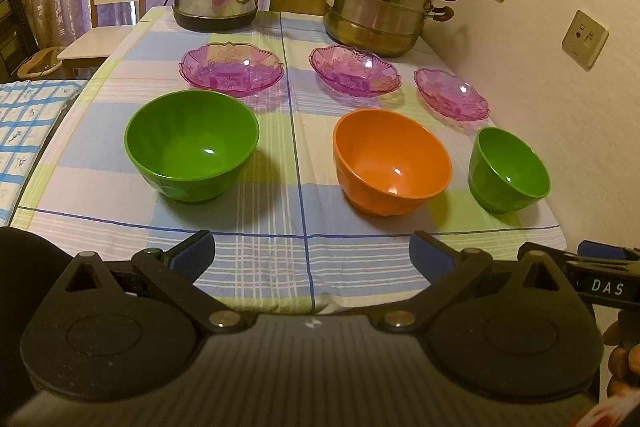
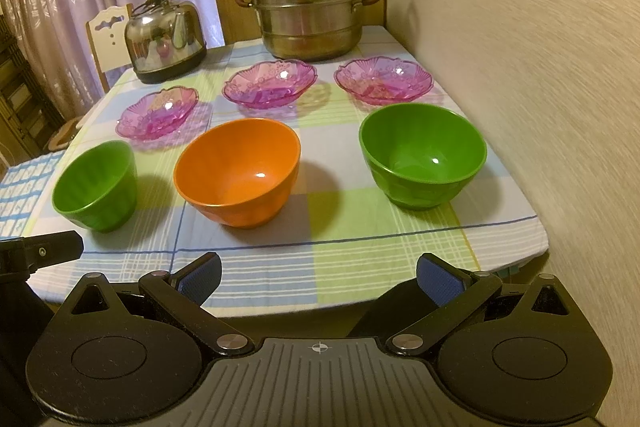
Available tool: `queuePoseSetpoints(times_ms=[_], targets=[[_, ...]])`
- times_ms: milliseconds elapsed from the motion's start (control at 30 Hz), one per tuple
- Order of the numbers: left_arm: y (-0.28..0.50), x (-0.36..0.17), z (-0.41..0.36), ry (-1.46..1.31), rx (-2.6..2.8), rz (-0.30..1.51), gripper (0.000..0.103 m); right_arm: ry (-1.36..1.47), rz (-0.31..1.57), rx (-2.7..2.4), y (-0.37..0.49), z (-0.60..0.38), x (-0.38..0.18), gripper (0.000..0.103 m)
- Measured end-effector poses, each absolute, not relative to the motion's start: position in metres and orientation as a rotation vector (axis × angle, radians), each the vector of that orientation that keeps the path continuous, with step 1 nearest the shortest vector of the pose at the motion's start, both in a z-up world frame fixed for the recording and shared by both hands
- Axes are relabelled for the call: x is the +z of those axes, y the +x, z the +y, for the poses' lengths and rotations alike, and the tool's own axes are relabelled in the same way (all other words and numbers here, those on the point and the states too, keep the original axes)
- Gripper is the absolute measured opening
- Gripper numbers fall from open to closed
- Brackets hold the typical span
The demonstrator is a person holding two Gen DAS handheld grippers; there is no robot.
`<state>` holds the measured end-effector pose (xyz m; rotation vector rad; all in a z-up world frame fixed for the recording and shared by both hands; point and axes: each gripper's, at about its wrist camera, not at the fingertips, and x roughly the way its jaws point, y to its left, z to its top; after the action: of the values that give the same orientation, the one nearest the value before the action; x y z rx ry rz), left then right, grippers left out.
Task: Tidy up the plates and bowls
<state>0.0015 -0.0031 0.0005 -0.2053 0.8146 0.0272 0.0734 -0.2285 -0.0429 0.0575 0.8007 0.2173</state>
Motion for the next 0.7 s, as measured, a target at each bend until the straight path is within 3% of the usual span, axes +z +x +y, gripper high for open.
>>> queuePoseSetpoints(times_ms=[700], targets=[[-0.0003,0.0007,-0.0044,-0.206,0.022,0.813,0.103,0.059,0.802,0.217,0.073,-0.2283,-0.0424,0.103]])
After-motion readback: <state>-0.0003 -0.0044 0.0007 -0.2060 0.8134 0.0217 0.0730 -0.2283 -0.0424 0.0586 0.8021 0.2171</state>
